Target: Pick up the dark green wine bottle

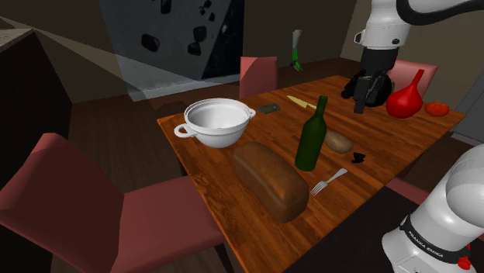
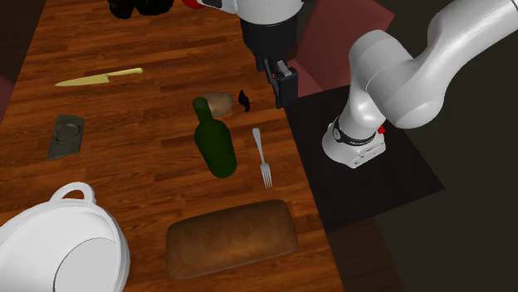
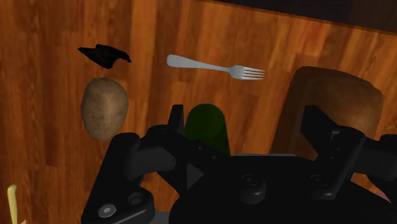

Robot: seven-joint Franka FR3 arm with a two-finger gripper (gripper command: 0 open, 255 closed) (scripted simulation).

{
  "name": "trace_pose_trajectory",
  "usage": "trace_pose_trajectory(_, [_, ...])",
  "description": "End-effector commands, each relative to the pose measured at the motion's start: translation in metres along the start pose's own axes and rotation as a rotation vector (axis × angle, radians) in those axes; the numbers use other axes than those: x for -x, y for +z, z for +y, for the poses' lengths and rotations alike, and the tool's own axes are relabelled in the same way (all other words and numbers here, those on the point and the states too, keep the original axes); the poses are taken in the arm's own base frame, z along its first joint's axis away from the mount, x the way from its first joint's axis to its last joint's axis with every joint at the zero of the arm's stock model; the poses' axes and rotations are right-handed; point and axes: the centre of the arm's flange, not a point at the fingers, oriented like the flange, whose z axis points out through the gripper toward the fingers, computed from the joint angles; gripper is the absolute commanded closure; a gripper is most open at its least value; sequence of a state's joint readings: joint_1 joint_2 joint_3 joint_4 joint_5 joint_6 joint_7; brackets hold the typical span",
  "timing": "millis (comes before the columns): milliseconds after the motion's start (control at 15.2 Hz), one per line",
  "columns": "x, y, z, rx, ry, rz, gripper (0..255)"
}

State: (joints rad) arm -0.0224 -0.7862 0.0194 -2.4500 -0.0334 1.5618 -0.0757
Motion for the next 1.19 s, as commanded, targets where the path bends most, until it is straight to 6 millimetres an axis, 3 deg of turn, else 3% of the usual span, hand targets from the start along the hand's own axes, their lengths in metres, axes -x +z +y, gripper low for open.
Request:
trace_pose_trajectory(0, [0.0, 0.0, 0.0, 0.0, 0.0, 0.0, 0])
trace_pose_trajectory(726, [-0.139, 0.0, 0.038, -0.036, 0.031, 0.01, 0])
trace_pose_trajectory(1122, [-0.143, 0.031, 0.036, -0.036, 0.031, 0.01, 0])
